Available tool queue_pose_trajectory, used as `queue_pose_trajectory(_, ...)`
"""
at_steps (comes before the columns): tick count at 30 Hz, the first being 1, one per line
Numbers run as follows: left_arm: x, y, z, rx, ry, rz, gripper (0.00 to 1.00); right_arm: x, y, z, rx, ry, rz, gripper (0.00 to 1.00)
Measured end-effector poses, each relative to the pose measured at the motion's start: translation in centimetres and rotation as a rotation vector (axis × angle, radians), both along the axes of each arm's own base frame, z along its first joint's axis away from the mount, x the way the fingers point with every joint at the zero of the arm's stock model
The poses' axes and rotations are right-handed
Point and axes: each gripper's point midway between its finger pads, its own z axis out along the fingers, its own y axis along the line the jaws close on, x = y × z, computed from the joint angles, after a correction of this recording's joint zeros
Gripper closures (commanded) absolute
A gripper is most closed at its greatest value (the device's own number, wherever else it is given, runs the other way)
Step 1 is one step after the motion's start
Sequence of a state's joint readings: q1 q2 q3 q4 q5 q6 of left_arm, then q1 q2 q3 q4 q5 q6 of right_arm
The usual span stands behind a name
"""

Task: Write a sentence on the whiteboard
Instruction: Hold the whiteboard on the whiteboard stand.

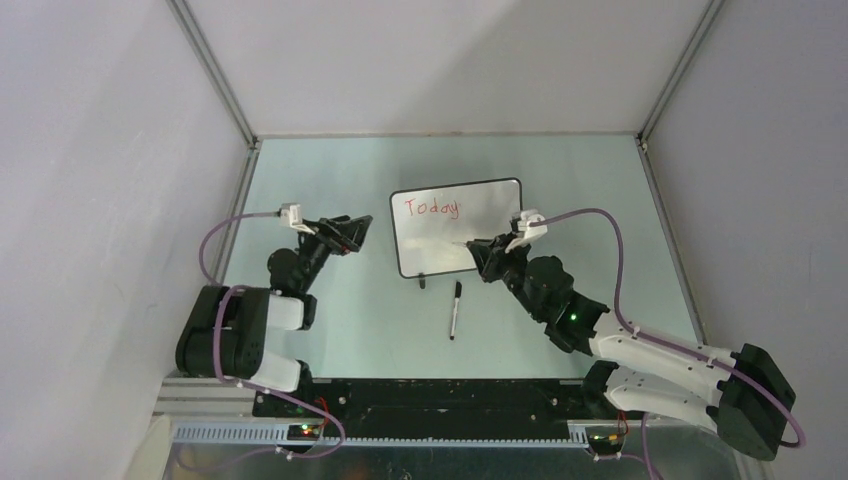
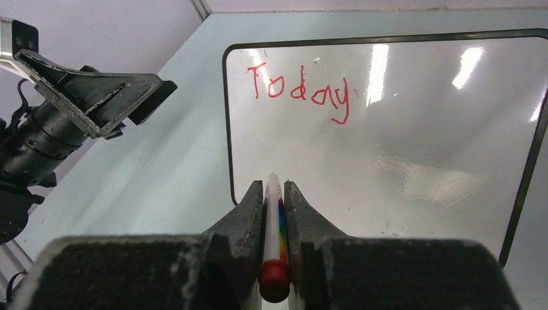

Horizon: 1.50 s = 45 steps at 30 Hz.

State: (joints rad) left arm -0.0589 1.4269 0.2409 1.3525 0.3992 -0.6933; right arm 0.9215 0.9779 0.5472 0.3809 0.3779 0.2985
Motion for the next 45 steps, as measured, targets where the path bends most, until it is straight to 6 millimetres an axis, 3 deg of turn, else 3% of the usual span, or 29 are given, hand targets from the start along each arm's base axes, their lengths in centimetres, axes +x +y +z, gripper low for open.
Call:
queue_pose_trajectory(11,0.4,1.2,0.0,-0.049,-0.016,0.074,0.0,0.0,-1.2,-1.8,0.019,-0.016,-0.042,1.0)
queue_pose_trajectory(16,0.9,2.0,-0.3,-0.069,-0.005,0.121,0.01,0.0,-1.2,-1.4,0.038,-0.028,-0.043,1.0)
queue_pose_trajectory(24,0.6,1.1,-0.1,-0.054,-0.011,0.056,0.01,-0.2,-1.8,-0.2,0.067,-0.052,-0.055,1.0)
queue_pose_trajectory(37,0.7,-1.5,1.0,-0.085,-0.009,-0.14,0.01,-0.4,-2.1,-0.5,0.066,-0.052,-0.055,1.0)
queue_pose_trajectory(45,0.8,-1.7,0.9,-0.127,0.03,-0.181,0.01,-0.7,-2.4,-0.7,0.071,-0.054,-0.054,1.0)
